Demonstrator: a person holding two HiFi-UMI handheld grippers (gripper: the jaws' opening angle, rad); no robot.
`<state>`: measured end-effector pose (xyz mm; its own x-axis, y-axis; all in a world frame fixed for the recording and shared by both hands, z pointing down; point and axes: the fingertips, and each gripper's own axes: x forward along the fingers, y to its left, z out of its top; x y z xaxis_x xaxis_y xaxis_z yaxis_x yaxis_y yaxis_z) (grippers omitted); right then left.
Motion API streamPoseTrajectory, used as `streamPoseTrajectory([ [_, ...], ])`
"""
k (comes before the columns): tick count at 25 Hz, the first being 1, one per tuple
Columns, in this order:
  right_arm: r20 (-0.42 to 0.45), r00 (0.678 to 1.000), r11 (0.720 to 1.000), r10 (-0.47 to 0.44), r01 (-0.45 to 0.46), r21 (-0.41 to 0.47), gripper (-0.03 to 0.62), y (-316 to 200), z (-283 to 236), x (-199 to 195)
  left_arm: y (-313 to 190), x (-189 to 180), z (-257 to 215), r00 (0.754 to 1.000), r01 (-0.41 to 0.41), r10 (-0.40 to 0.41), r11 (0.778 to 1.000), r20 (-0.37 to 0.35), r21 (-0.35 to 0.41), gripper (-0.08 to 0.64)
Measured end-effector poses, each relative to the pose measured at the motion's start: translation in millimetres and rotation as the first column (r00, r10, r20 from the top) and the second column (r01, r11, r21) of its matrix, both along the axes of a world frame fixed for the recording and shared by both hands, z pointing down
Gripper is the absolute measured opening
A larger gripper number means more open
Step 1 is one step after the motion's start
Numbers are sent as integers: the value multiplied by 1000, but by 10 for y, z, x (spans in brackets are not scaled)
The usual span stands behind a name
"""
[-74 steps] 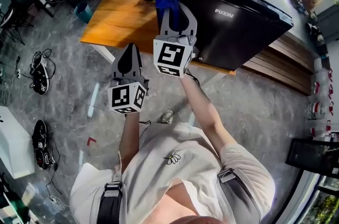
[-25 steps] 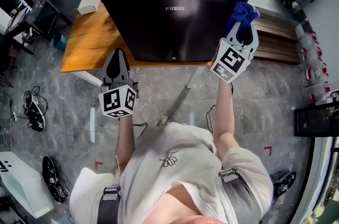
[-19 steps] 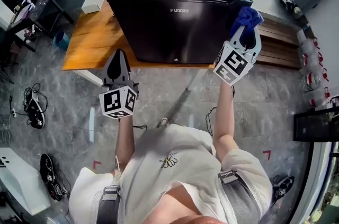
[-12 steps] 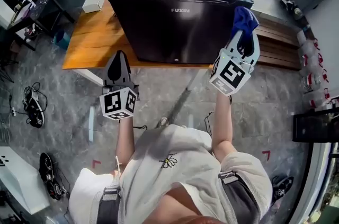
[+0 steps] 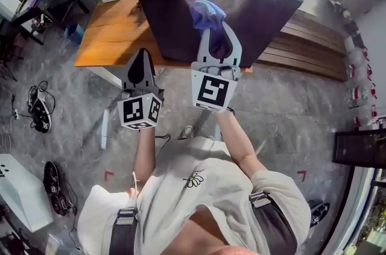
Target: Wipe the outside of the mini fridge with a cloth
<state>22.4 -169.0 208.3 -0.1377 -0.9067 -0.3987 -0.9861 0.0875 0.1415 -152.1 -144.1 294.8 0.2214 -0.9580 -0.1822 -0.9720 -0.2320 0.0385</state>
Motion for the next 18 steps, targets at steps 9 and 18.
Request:
streamPoseTrajectory([
  [9, -60, 980, 978, -190, 183, -102, 61, -346, 405, -1166, 86, -442, 76, 996, 85, -86, 996, -19, -8, 5],
  [18, -88, 966, 964, -243, 230, -133, 61, -616, 575, -1714, 204, -857, 208, 985, 172, -173, 984, -26, -38, 5],
])
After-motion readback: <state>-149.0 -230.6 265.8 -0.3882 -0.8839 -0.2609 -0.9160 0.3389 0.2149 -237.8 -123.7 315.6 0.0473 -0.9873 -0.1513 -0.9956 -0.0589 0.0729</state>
